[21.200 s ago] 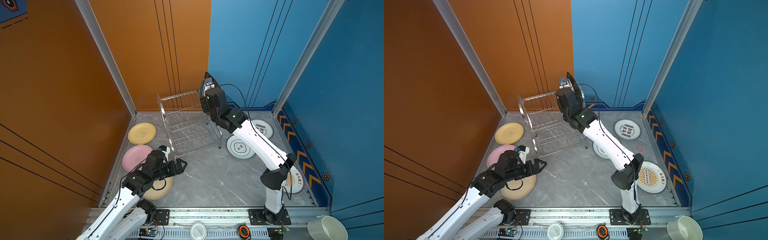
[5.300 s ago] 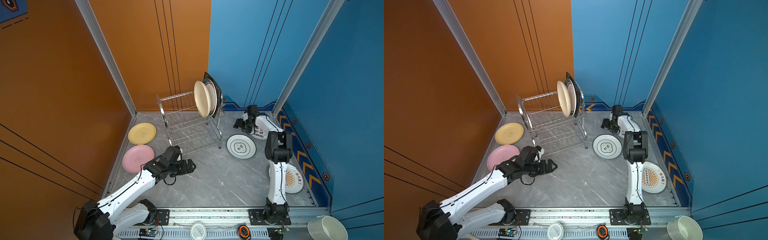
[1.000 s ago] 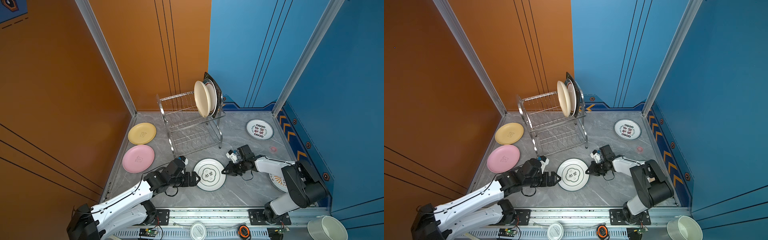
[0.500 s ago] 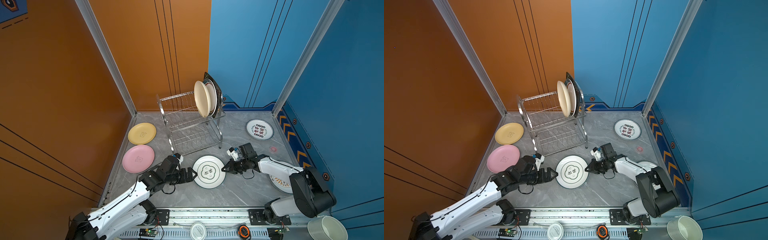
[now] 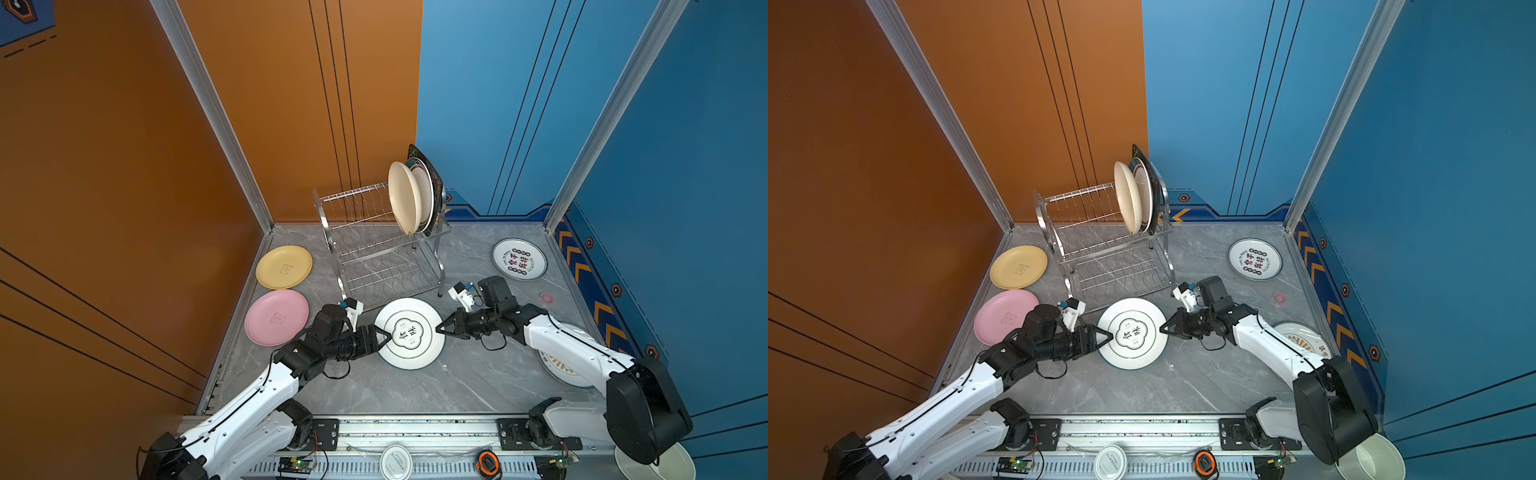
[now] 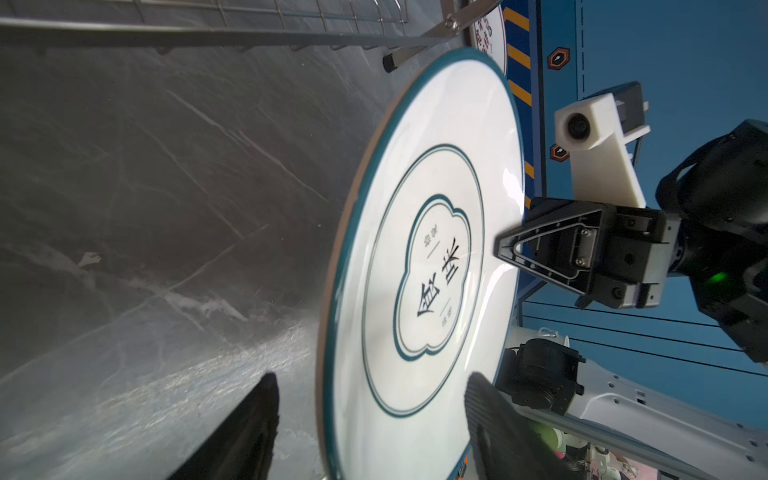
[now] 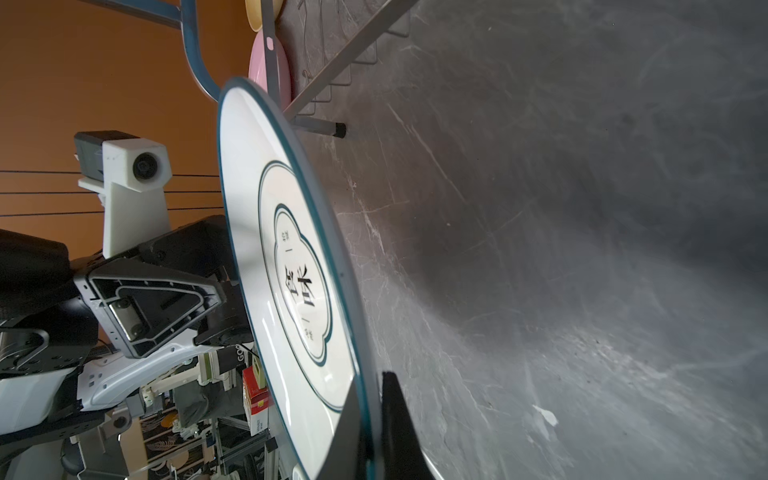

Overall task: Load the plates into the dish rack
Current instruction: 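Grip the white plate's edge with the right gripper while the left gripper braces it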

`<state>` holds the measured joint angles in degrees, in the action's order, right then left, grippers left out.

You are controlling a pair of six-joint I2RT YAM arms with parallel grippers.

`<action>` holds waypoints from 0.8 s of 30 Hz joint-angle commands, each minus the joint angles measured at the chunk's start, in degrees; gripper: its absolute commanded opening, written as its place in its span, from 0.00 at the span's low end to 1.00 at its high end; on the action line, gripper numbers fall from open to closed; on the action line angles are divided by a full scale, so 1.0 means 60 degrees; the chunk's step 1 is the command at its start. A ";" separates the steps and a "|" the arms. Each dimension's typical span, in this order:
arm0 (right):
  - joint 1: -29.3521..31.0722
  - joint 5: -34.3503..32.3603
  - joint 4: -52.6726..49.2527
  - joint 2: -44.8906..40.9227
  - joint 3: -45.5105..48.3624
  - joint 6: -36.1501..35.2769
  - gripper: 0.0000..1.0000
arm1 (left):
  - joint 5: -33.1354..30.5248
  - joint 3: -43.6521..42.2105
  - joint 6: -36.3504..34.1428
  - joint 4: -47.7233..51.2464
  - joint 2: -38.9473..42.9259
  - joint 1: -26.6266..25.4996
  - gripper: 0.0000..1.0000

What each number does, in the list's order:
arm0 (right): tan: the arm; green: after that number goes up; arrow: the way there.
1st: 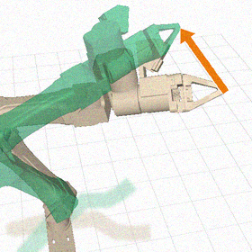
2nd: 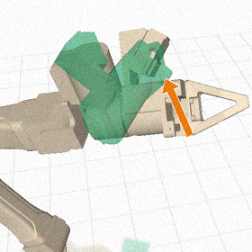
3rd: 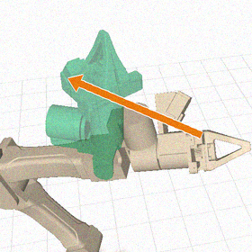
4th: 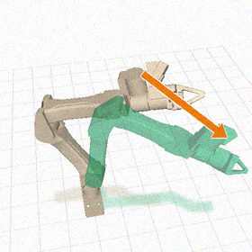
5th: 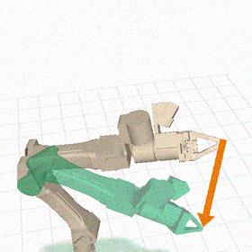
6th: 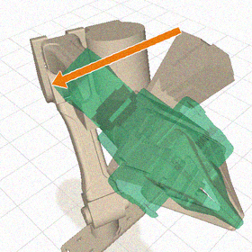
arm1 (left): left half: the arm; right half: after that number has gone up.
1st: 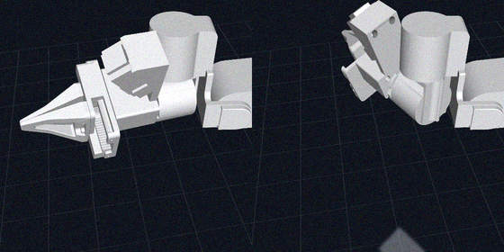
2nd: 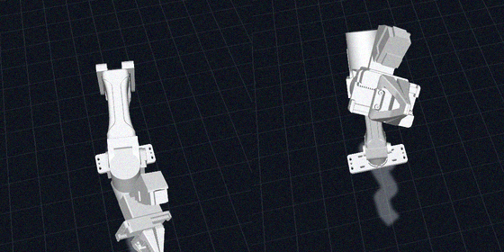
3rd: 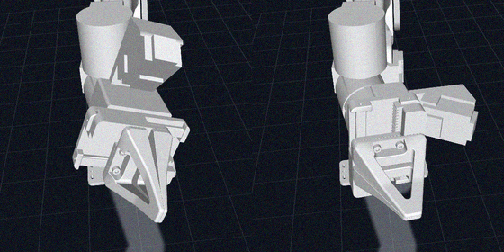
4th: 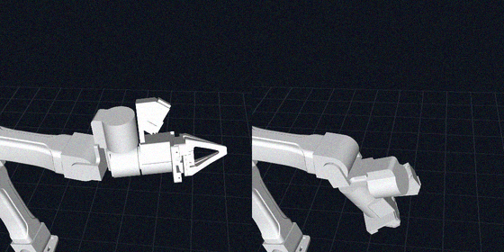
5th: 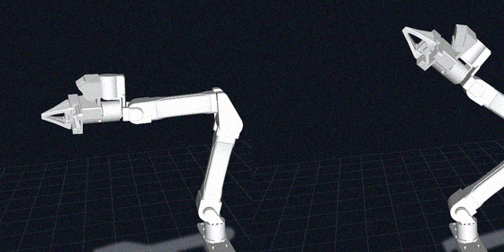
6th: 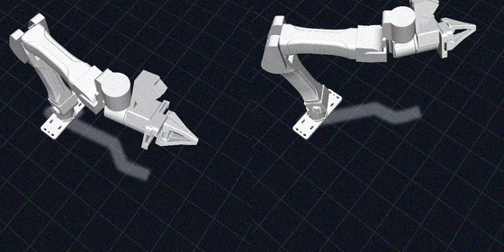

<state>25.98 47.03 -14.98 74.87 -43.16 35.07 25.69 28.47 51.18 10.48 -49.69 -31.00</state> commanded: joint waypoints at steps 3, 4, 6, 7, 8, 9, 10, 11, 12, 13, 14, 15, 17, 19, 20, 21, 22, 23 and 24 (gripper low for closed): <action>0.0348 0.0684 0.0265 -0.0202 -0.0559 0.0424 0.00 | 0.0798 -0.0176 0.0246 -0.1363 0.0005 0.0127 0.62; 0.0418 0.0713 0.0270 -0.0162 -0.0622 0.0436 0.00 | 0.0859 -0.0205 0.0309 -0.1510 0.0020 0.0148 0.61; 0.0514 0.0750 0.0293 -0.0098 -0.0722 0.0437 0.00 | 0.0943 -0.0226 0.0423 -0.1738 0.0049 0.0168 0.56; 0.0546 0.0774 0.0344 -0.0075 -0.0757 0.0469 0.00 | 0.0996 -0.0238 0.0467 -0.1811 0.0073 0.0180 0.54; 0.0581 0.0797 0.0438 -0.0053 -0.0777 0.0532 0.00 | 0.1031 -0.0242 0.0494 -0.1869 0.0080 0.0190 0.51; 0.0591 0.0834 0.0510 -0.0028 -0.0822 0.0568 0.00 | 0.1050 -0.0262 0.0521 -0.1907 0.0102 0.0187 0.47; 0.0592 0.0860 0.0521 -0.0011 -0.0854 0.0600 0.00 | 0.1066 -0.0275 0.0543 -0.1922 0.0130 0.0209 0.42; 0.0592 0.0885 0.0534 0.0013 -0.0899 0.0580 0.00 | 0.1078 -0.0282 0.0558 -0.1935 0.0163 0.0230 0.37; 0.0592 0.0918 0.0556 0.0035 -0.0935 0.0579 0.00 | 0.1079 -0.0291 0.0581 -0.1937 0.0192 0.0245 0.31; 0.0592 0.0960 0.0584 0.0057 -0.0964 0.0584 0.00 | 0.1094 -0.0310 0.0621 -0.1959 0.0223 0.0271 0.25; 0.0592 0.1015 0.0607 0.0072 -0.1007 0.0584 0.00 | 0.1121 -0.0330 0.0681 -0.2004 0.0271 0.0308 0.20; 0.0592 0.1066 0.0643 0.0071 -0.1024 0.0577 0.01 | 0.1151 -0.0353 0.0733 -0.2053 0.0291 0.0330 0.16; 0.0585 0.1163 0.0711 0.0038 -0.1080 0.0559 0.06 | 0.1274 -0.0389 0.0814 -0.2151 0.0327 0.0409 0.06; 0.0563 0.1280 0.0799 0.0016 -0.1099 0.0568 0.14 | 0.1438 -0.0413 0.0894 -0.2289 0.0336 0.0493 0.00; 0.0549 0.1371 0.0914 0.0014 -0.1113 0.0620 0.20 | 0.1547 -0.0432 0.0968 -0.2416 0.0315 0.0545 0.00; 0.0548 0.1459 0.1076 0.0028 -0.1102 0.0672 0.24 | 0.1661 -0.0452 0.1003 -0.2529 0.0300 0.0580 0.00; 0.0548 0.1580 0.1296 0.0064 -0.1085 0.0781 0.30 | 0.1802 -0.0451 0.1061 -0.2658 0.0272 0.0624 0.00; 0.0559 0.1685 0.1535 0.0115 -0.1070 0.0908 0.35 | 0.1949 -0.0438 0.1128 -0.2774 0.0228 0.0675 0.00; 0.0576 0.1785 0.1758 0.0184 -0.1067 0.1017 0.38 | 0.2089 -0.0422 0.1163 -0.2887 0.0178 0.0710 0.00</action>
<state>28.80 53.41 -10.63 75.07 -47.53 39.24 33.56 26.44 58.08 -2.87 -48.29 -27.24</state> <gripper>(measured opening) 0.361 0.131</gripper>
